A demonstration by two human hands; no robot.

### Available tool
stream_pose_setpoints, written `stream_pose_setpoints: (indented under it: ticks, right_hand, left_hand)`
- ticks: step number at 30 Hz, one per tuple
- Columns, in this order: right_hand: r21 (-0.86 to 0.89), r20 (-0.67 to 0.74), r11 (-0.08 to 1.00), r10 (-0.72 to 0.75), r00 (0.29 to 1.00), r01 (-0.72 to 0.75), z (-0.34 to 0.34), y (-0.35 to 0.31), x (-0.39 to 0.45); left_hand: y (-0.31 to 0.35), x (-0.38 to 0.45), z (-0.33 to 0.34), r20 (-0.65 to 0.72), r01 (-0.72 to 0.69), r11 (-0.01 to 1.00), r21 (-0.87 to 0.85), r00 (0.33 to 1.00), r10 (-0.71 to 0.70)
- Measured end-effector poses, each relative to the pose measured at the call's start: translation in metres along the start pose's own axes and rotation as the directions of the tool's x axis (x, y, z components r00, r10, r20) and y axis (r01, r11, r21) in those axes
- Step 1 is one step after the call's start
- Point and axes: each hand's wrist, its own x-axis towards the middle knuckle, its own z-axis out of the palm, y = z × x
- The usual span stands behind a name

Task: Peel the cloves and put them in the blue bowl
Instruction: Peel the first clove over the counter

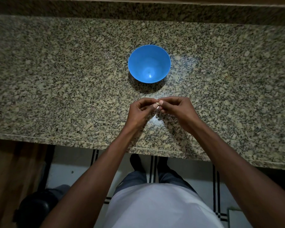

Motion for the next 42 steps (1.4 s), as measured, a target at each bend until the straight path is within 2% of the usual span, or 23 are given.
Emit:
stream_pose_setpoints:
  ticks: [7, 17, 24, 28, 34, 39, 42]
  right_hand:
    - [0.067, 0.057, 0.994, 0.084, 0.995, -0.088, -0.002, -0.005, 0.003]
    - [-0.026, 0.121, 0.999, -0.036, 0.992, 0.04, 0.002, -0.002, 0.003]
    - [-0.023, 0.115, 0.999, -0.024, 0.993, 0.027, 0.001, -0.001, 0.005]
    - [0.002, 0.074, 0.998, -0.06, 0.995, 0.06, 0.004, 0.0, 0.002]
    - [-0.002, -0.041, 0.995, -0.1, 0.994, 0.1, 0.013, 0.01, 0.001]
    - [0.145, -0.053, 0.989, 0.043, 0.998, -0.035, 0.007, 0.011, 0.003]
    - [0.238, -0.002, 0.963, 0.128, 0.992, -0.124, 0.002, 0.013, 0.005]
  left_hand:
    - [-0.001, 0.003, -0.004, 0.022, 0.04, 0.999, 0.008, 0.999, -0.04]
    - [0.006, 0.01, -0.022, 0.141, -0.038, 0.985, 0.169, 0.99, 0.013]
    - [0.013, 0.014, -0.021, 0.187, -0.114, 0.951, 0.286, 0.98, 0.061]
    - [0.008, 0.011, -0.012, 0.139, -0.129, 0.934, 0.333, 0.986, 0.087]
    - [0.002, 0.005, 0.007, 0.045, -0.05, 0.919, 0.392, 0.998, 0.036]
    - [0.0, 0.003, 0.007, -0.025, 0.005, 0.954, 0.301, 1.0, 0.003]
    - [0.003, 0.002, 0.006, -0.074, 0.005, 0.977, 0.213, 0.997, 0.011]
